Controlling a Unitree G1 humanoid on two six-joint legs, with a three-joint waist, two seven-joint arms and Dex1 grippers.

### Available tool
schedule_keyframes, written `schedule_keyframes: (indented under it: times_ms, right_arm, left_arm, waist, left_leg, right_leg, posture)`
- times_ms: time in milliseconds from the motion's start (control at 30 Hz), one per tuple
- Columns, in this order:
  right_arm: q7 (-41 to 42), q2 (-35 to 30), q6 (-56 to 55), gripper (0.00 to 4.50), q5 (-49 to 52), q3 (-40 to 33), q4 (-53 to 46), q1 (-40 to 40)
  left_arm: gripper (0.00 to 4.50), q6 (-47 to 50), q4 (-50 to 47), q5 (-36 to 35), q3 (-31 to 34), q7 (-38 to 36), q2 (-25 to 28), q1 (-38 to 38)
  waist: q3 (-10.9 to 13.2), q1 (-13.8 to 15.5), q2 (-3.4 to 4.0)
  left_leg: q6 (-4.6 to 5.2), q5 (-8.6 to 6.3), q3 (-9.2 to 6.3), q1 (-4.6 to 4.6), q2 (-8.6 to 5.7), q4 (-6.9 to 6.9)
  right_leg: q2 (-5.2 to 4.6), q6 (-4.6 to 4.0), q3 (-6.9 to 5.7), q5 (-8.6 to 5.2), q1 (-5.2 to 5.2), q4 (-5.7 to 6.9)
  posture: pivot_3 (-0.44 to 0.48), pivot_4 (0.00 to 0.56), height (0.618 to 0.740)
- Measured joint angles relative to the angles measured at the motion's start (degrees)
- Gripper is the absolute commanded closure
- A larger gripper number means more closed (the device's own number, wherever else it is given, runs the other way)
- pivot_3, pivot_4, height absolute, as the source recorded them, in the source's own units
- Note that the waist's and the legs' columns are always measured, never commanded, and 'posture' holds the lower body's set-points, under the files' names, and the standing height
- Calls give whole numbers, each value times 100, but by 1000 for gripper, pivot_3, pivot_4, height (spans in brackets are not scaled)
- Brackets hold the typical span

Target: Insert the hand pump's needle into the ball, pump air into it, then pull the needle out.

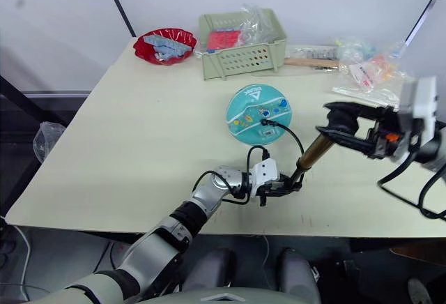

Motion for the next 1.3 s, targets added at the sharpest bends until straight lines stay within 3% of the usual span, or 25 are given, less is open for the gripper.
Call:
schedule_keyframes:
  times_ms: [433,667,1300]
  right_arm:
    - [-200,813,-1257,2708,-1504,1191,751,485]
    - [-205,915,-1476,2708,-1537,1190,866,465]
    - [238,-363,545,2708,383,-54,607,-598]
  left_arm:
    - [3432,-10,1,32,-47,-9,25,-9]
    - [3432,-10,1,32,-46,-9,31,-9]
    - [3432,-89,-57,-64,-44,-85,12,-68]
  waist:
    - [-50,4,11]
    - [-51,2,15]
    - [31,6,110]
  left_leg:
    - [-1,0,7,21,5,-14]
    - [-1,0,10,24,5,-15]
    - [0,0,13,-24,-2,-8]
  right_leg:
    - [4,-24,8,-12,6,0]
    - [5,-26,11,-13,7,0]
    - [-4,-9,9,-2,-22,-1]
  posture:
    - [0,150,740]
    - [0,150,740]
    - [0,150,740]
